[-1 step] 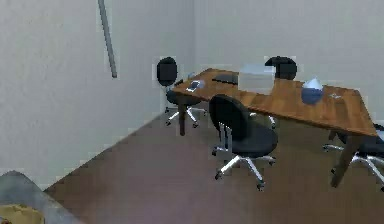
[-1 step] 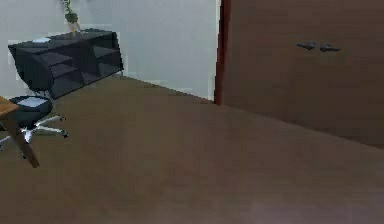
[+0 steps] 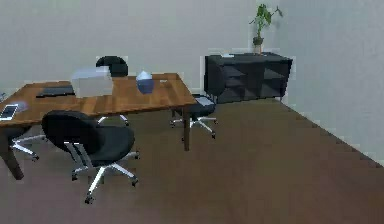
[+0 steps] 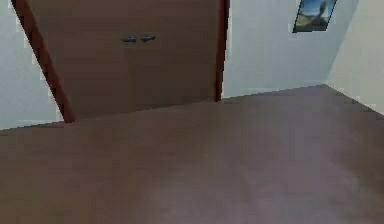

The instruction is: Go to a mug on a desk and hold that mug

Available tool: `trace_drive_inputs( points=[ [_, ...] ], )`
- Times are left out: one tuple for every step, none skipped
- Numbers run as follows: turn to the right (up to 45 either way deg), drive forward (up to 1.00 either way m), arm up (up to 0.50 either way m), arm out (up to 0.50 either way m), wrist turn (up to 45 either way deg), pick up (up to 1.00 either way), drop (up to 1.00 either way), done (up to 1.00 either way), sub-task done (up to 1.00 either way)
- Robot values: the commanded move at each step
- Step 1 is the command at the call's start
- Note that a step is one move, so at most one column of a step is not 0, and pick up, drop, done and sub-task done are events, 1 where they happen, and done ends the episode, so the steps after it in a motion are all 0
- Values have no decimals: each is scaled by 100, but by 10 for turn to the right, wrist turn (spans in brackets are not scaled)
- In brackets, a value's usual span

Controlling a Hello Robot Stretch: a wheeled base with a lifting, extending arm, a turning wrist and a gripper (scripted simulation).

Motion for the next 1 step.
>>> trace_drive_inputs(
  points=[
    [450,0,0,0,0,0,0,0,0]
  ],
)
